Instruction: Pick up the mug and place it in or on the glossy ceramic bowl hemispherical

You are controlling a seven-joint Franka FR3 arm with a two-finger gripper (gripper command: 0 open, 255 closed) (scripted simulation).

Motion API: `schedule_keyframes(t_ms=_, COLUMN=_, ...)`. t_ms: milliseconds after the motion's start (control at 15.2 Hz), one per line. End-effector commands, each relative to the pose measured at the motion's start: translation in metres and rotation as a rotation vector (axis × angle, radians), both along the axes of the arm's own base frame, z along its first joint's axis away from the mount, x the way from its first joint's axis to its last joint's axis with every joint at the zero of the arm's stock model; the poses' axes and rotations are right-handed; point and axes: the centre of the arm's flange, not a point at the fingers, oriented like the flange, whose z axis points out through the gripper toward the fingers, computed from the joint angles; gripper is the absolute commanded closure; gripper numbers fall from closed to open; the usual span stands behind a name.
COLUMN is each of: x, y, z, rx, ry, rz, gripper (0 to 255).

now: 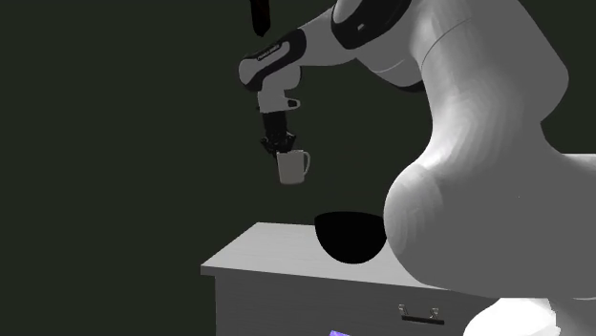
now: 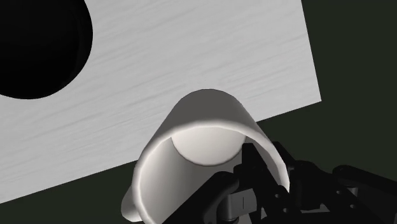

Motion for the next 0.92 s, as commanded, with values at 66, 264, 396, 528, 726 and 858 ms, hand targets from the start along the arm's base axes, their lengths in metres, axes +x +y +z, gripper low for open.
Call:
schedule_keyframes(t_ms=66, x=-0.014, y=-0.031, z=0.004, rx=0.0, ry=0.0, rz=0.0, gripper=255)
schedule_keyframes(t_ms=264, x=-0.031, y=-0.066, z=0.008, rx=0.0, ry=0.0, rz=0.0, gripper=255)
schedule_keyframes(t_ms=396, x=-0.042, y=-0.09, z=0.01, rx=0.0, ry=0.0, rz=0.0, gripper=255)
schedule_keyframes(t_ms=528, x=-0.054, y=-0.114, z=0.012, rx=0.0, ry=0.0, rz=0.0, gripper=255)
schedule_keyframes(t_ms=726, x=-0.071, y=-0.15, z=0.016, rx=0.0, ry=0.0, rz=0.0, gripper=255)
schedule_keyframes(t_ms=858, x=-0.082, y=-0.173, z=0.018, rx=0.0, ry=0.0, rz=0.0, gripper=255)
